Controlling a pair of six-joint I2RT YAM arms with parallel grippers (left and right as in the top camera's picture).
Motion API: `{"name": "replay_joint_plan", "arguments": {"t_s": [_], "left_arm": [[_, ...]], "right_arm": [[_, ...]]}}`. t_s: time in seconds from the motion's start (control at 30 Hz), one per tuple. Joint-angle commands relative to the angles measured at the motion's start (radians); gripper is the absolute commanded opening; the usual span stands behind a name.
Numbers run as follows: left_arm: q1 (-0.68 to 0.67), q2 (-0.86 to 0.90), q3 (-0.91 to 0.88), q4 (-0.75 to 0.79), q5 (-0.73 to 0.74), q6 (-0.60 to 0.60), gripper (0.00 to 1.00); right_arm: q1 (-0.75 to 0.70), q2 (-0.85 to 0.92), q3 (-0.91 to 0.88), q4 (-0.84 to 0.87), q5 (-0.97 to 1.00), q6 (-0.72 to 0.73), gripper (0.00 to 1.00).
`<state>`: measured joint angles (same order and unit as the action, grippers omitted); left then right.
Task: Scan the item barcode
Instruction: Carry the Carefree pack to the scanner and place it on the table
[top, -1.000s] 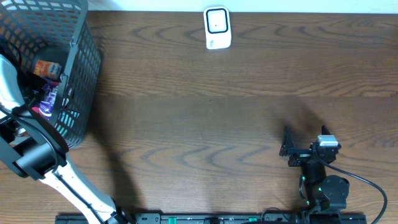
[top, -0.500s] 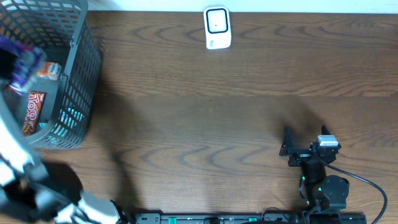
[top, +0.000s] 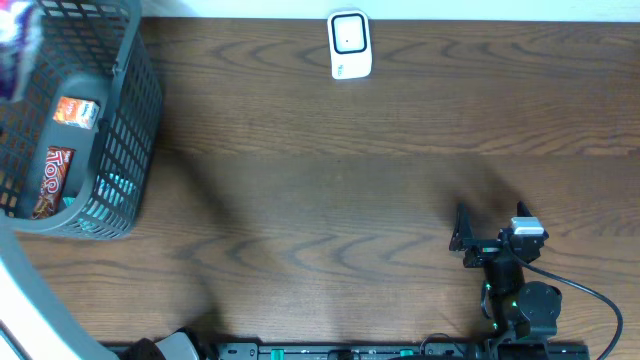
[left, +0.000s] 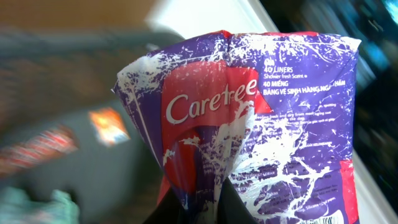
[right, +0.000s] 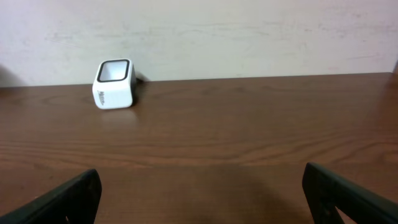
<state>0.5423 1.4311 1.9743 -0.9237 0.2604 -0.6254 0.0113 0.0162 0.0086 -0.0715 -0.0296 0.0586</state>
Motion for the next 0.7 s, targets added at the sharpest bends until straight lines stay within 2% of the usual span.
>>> {"name": "replay_joint_plan", "arguments": {"t_s": [0.0,0.1,0.3,0.47,0.67], "left_arm": [[-0.095,0.021,0.006,0.006,0.206,-0.023,0.07],[-0.205,0.026,0.006,0.006,0.208,0.007,0.07],[-0.449,0.049,0.006,-0.043,0.203,0.177,0.07],[-0.618,0.124,0.006,-0.109,0.192,0.255,0.07],[-0.744,0.266,0.006,-0.138,0.192,0.274,0.08]], "right_arm": [[-0.003,-0.003,-0.003,-0.003,0.002,-0.011,0.99],[-0.003,-0.003,-0.003,-0.003,0.002,-0.011,0.99],[-0.003,-0.003,-0.003,-0.003,0.002,-0.011,0.99],[-0.003,-0.003,-0.003,-0.002,0.002,-0.011,0.99],[-0.003,-0.003,-0.003,-0.003,0.002,-0.011,0.99]]}}
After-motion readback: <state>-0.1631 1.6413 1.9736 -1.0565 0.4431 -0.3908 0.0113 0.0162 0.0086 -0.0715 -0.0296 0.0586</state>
